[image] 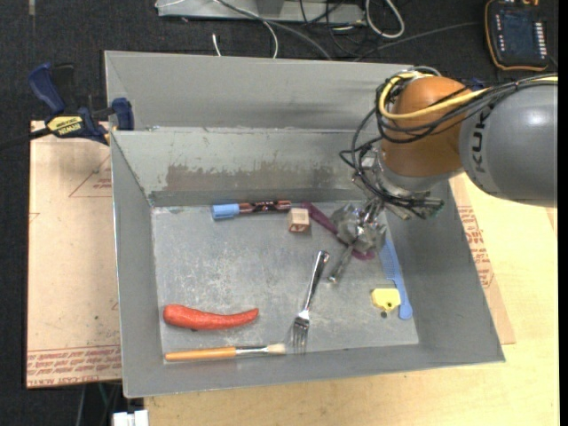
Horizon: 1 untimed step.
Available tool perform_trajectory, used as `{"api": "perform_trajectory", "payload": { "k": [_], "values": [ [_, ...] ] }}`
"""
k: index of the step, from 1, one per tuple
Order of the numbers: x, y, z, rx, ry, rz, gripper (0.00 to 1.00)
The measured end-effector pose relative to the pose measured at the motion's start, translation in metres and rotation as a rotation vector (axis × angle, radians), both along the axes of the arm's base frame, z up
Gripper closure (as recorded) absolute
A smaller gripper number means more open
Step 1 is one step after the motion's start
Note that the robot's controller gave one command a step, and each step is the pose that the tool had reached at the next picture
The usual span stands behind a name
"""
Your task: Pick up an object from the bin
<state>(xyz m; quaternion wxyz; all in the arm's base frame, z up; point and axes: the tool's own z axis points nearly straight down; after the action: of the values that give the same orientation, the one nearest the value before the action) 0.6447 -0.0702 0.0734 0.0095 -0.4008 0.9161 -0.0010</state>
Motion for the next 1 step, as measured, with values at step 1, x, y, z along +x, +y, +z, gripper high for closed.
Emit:
{"api": "perform_trajectory", "payload": {
  "k": [1],
  "values": [
    [0.0000,0.0000,0.0000,0.000,0.000,0.000,1.00]
  ]
}}
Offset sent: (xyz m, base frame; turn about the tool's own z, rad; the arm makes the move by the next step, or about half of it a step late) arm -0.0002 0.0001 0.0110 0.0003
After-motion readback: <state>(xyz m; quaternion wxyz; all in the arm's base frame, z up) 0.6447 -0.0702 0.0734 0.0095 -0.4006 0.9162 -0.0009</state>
